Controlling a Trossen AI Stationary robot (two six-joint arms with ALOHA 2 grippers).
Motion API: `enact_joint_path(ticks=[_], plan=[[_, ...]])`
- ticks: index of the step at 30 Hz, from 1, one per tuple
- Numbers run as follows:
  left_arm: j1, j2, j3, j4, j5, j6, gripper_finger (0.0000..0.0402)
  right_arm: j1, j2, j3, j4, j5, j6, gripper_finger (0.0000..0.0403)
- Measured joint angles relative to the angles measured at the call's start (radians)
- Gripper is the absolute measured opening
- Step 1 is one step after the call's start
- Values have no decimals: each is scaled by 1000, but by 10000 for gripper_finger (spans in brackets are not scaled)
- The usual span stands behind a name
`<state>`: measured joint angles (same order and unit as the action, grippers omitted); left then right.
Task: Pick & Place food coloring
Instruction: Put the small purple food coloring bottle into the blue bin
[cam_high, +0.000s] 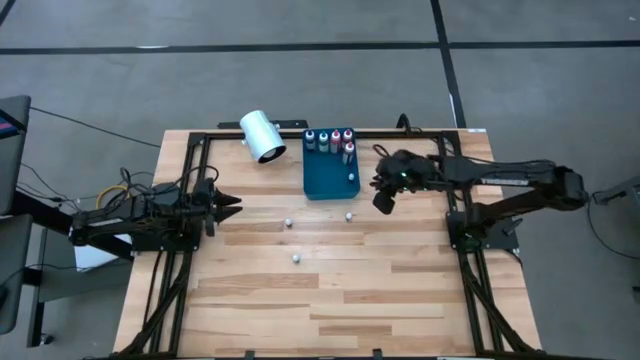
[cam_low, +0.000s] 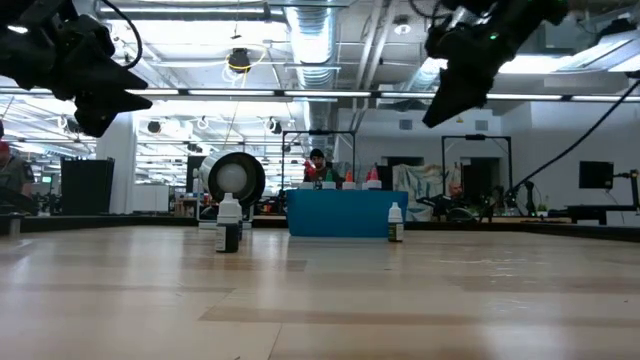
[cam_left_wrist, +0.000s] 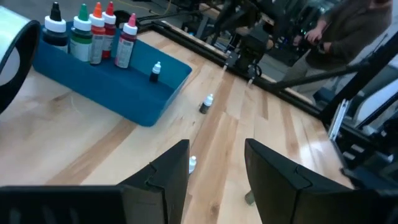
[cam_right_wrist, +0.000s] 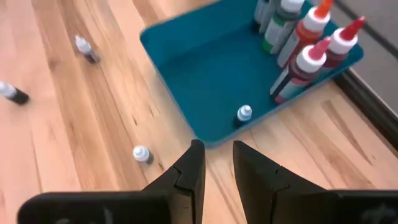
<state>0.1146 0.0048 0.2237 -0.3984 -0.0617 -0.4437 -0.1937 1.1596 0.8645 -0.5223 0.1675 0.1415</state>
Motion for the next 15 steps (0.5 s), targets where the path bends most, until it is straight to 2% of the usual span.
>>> enact_joint_path(ticks=[4, 15], plan=[[0, 0, 0, 22, -6, -9, 146, 36, -78, -59, 28, 46, 39, 71], [0, 6, 0, 79, 1, -9, 146, 54, -315, -198, 67, 46, 114, 71]])
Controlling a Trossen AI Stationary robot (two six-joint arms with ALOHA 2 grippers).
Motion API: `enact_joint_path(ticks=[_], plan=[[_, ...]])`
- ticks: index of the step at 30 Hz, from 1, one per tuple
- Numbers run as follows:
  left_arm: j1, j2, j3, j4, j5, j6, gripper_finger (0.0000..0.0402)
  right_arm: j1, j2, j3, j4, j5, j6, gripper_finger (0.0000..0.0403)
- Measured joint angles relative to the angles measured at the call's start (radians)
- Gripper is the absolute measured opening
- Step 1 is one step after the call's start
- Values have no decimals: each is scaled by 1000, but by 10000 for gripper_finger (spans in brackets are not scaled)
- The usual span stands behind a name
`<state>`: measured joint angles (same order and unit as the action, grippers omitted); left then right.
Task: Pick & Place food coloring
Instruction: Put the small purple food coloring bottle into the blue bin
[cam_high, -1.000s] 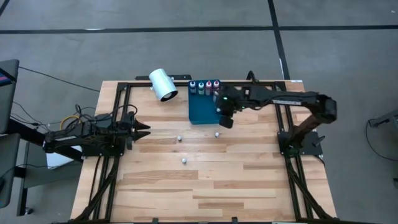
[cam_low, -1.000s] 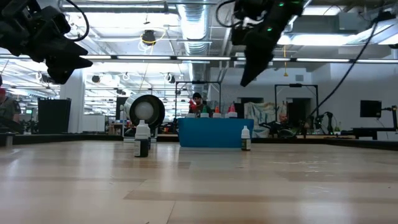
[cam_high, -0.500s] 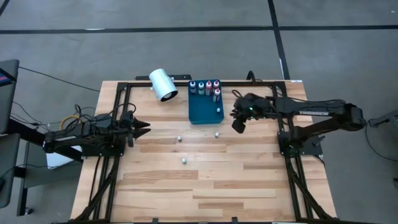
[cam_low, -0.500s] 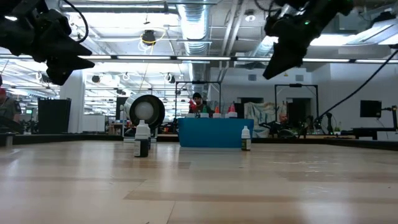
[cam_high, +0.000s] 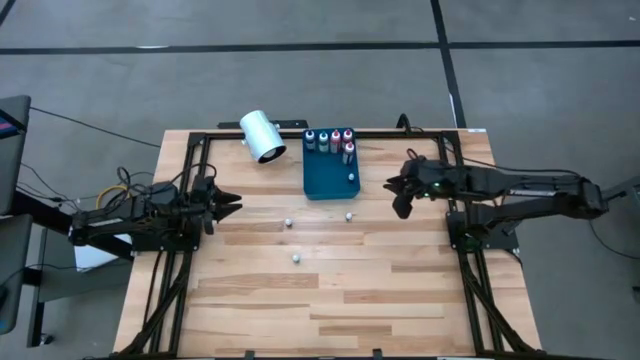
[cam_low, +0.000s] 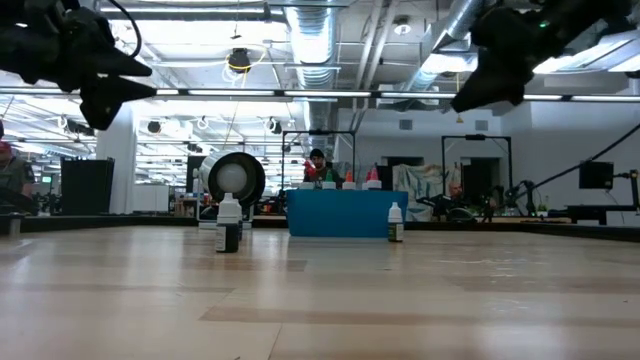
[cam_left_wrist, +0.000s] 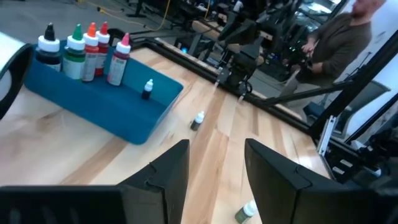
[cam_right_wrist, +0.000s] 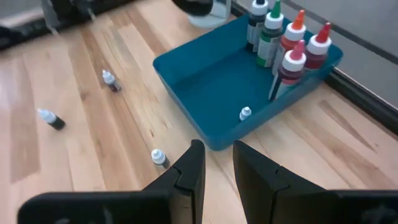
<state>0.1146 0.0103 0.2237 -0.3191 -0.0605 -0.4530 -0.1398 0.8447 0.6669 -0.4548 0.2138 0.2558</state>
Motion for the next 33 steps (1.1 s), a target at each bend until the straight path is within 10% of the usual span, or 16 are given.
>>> enact_joint_path(ticks=[33], plan=[[0, 857, 188, 207, 134, -75, 146, 0, -641, -408, 149, 2, 186, 71]])
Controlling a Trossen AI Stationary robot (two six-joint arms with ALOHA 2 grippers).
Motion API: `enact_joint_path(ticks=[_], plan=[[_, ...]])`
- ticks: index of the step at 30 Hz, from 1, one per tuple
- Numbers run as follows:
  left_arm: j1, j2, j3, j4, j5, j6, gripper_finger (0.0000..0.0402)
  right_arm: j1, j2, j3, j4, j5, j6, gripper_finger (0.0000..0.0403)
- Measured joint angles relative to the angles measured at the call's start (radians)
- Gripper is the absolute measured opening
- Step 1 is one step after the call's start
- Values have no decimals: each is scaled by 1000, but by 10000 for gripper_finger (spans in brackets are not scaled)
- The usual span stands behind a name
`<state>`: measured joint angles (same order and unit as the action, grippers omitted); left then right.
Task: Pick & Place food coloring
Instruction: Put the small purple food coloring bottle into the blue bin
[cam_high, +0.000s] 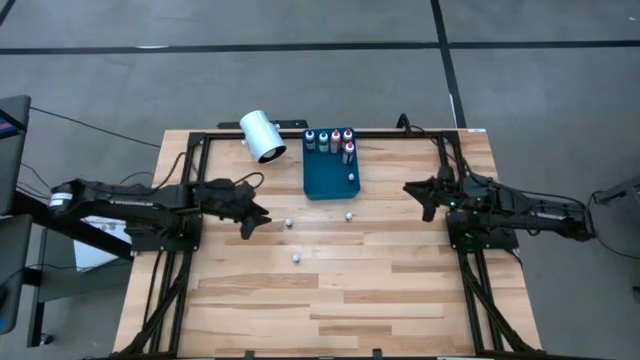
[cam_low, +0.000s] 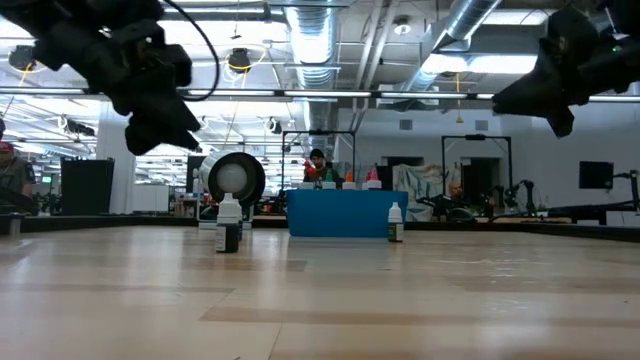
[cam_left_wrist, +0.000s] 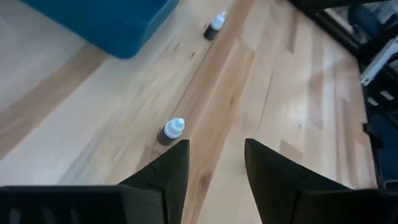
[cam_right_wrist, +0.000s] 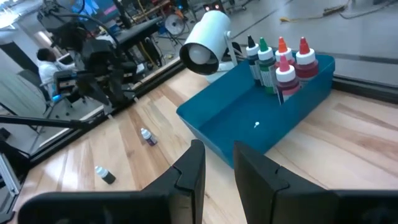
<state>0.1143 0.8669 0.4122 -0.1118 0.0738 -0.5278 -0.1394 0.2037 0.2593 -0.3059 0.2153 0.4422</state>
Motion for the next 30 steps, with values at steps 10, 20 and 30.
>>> enact_joint_path(ticks=[10, 20, 30], plan=[[0, 282, 120, -2, 26, -3, 146, 0, -126, -49, 2, -3, -20, 71], [0, 498, 227, -2, 60, 46, 146, 0, -201, -99, -8, -3, 4, 71], [0, 526, 250, -7, -21, 21, 146, 0, -202, -99, -8, -3, 4, 71]])
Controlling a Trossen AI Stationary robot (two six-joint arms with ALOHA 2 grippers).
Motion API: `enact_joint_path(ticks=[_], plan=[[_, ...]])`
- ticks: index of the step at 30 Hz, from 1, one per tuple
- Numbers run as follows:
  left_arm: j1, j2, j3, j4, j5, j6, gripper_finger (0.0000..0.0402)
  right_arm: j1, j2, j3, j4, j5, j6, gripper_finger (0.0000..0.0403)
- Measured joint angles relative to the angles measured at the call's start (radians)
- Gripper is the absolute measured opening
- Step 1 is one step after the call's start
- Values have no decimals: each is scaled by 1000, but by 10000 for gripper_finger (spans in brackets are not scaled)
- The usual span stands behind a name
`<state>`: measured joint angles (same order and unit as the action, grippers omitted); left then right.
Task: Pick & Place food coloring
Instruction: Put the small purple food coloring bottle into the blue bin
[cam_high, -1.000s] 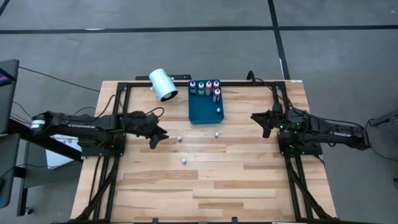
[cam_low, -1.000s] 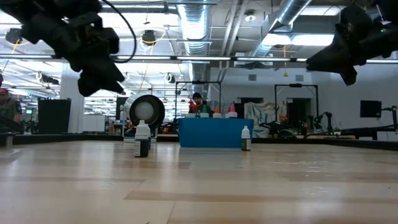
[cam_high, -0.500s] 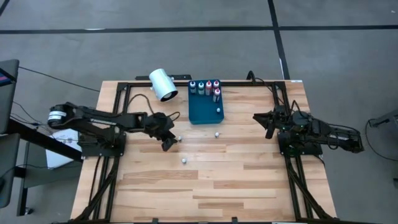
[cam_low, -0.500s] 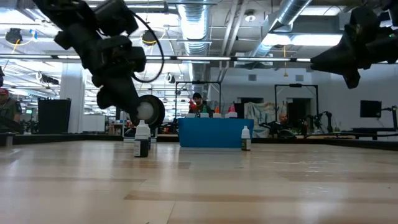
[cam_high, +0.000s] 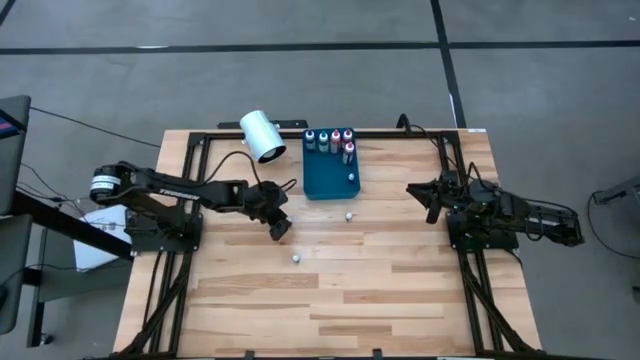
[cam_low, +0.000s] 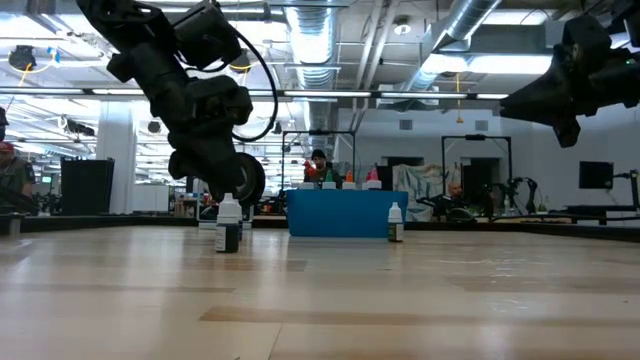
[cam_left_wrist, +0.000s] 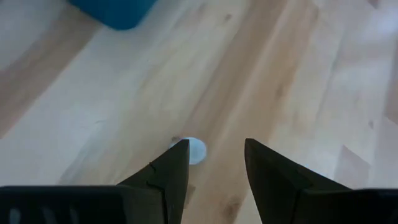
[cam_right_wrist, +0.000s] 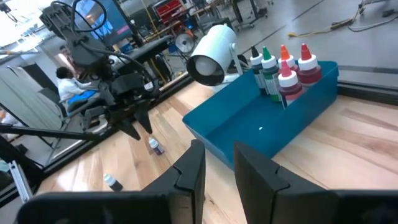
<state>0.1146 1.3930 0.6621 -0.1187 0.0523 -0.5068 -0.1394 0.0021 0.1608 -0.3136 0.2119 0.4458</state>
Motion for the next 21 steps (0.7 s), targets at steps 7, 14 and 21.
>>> enact_joint_path(ticks=[7, 14, 21], plan=[[0, 0, 0, -39, -99, -83, 146, 0, 0, 0, -7, 0, 0, 71], [0, 0, 0, -66, -106, -169, 146, 0, 0, 0, -7, 0, 0, 71], [0, 0, 0, -67, -113, -171, 146, 0, 0, 0, -7, -2, 0, 71]])
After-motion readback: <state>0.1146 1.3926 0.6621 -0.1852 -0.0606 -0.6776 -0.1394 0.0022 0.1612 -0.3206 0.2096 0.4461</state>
